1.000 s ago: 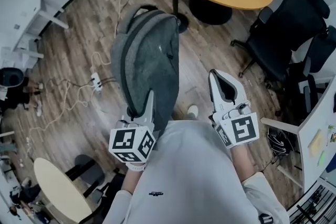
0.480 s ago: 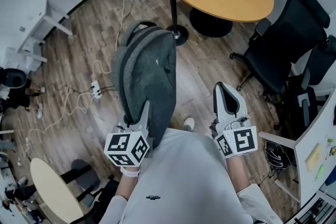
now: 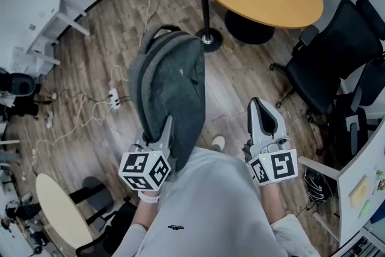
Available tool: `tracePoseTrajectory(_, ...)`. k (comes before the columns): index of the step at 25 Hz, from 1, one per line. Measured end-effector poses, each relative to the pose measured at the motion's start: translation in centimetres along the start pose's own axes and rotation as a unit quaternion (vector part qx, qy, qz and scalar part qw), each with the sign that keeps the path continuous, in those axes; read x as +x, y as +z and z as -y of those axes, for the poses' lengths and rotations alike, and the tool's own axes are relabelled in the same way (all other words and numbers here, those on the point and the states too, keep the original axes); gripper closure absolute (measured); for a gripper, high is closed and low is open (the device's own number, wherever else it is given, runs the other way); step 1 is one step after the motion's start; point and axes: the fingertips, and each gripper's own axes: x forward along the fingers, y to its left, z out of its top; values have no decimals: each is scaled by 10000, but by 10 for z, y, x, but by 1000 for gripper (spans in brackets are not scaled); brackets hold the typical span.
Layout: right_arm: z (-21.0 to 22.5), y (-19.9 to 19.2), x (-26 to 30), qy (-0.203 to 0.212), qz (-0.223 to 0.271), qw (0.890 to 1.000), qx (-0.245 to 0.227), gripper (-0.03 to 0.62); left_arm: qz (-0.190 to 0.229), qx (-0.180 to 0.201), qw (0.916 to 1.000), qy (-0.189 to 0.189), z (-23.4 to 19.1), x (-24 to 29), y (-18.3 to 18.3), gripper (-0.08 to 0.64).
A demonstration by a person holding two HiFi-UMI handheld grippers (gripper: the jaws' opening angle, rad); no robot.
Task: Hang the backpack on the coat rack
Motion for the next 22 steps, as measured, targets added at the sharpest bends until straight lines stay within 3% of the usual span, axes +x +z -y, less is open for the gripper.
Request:
tracePoseTrajectory(8,9,-3,40,-79,-142,9999,-49,590,-129,-101,9998,-112,-17,43,12,449)
tracePoseTrajectory(22,11,31,178,-91,-252,9994,-220,591,-92,-125,9978,-650,-58,136,99,449)
